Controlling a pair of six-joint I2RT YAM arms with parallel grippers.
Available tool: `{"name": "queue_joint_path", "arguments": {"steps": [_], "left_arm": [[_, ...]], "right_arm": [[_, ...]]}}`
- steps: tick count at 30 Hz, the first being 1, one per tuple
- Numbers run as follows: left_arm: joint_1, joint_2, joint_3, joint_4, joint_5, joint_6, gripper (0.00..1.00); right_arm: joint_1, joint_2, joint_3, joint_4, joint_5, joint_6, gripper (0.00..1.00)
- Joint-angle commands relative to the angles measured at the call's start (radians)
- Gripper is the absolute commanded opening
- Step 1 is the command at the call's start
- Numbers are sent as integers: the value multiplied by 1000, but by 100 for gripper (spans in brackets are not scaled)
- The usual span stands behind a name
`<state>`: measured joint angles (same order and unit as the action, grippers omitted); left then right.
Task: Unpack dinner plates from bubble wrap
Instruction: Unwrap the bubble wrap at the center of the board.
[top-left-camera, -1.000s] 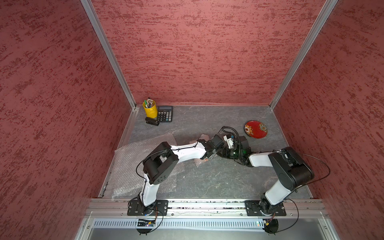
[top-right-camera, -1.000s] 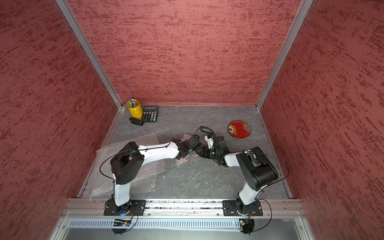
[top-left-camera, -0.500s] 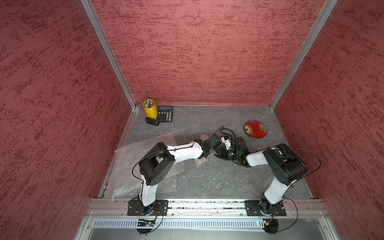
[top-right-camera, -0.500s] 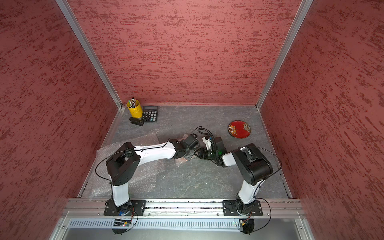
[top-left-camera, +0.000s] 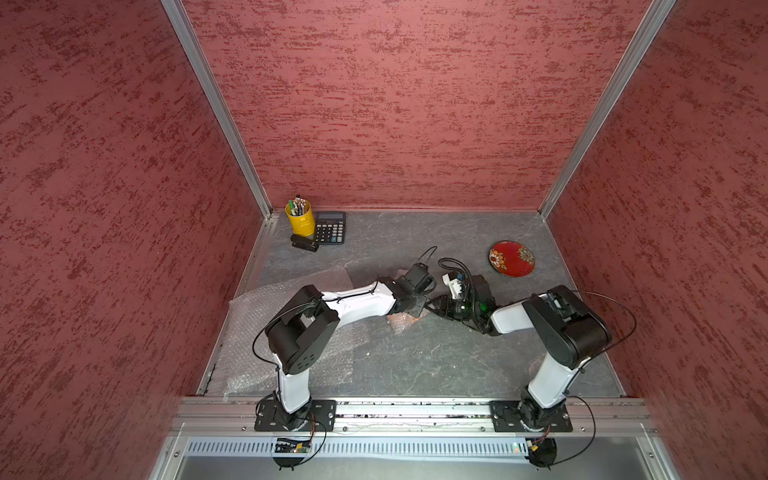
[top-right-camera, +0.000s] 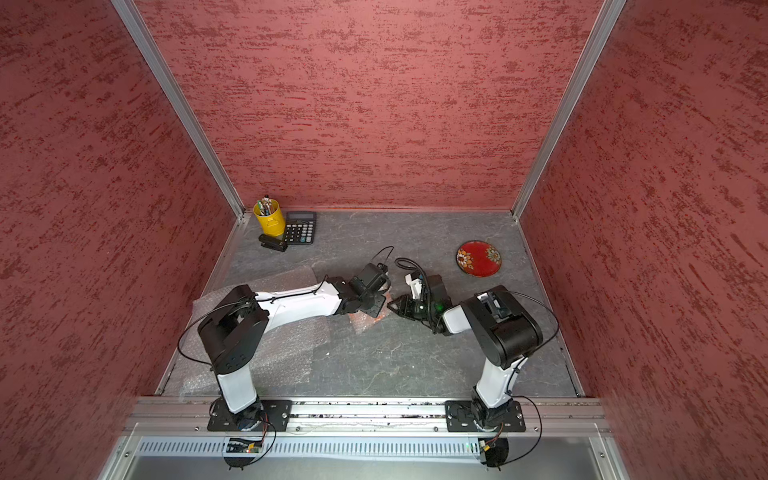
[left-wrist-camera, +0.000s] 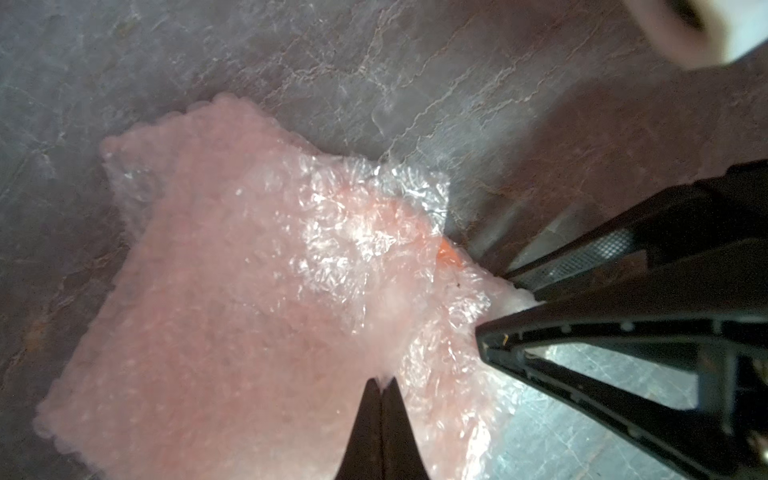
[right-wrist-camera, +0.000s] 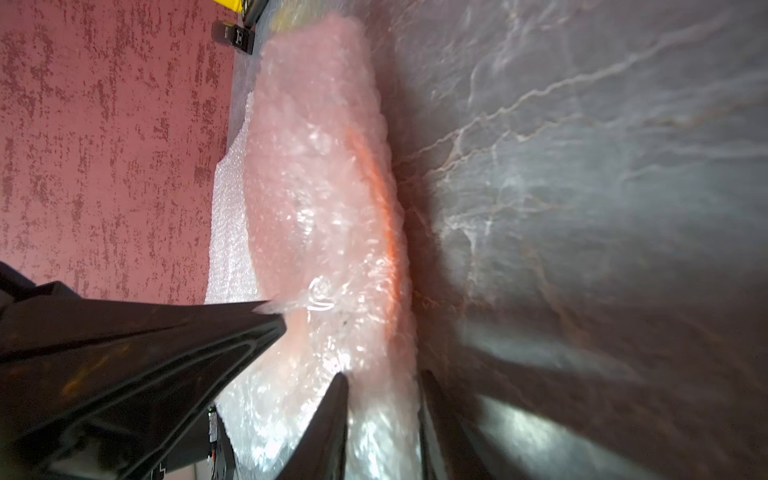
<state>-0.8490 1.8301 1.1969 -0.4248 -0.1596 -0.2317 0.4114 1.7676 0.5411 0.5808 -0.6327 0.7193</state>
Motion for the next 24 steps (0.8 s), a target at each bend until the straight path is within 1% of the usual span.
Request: {"name": "queue_joint_path", "arguments": {"steps": [1, 7, 13, 19, 21, 24], "left_arm": [[16, -43, -18, 53, 59, -21, 0], [35, -60, -31, 73, 107, -24, 0], [48, -92, -57, 95, 111, -33, 0], [51, -117, -95, 104, 86, -41, 0], [51, -128, -109, 108, 84, -47, 0], [47, -149, -129, 115, 57, -59, 0]], "right_arm": [[10, 16, -23, 41, 51, 44, 28], [18, 21, -36, 68, 72, 75, 24], [25, 7, -45, 74, 90, 81, 24], [27, -70, -46, 44, 134, 57, 41], [27, -99, -38, 7, 158, 33, 43], [27, -141, -10, -83, 229, -10, 46]]}}
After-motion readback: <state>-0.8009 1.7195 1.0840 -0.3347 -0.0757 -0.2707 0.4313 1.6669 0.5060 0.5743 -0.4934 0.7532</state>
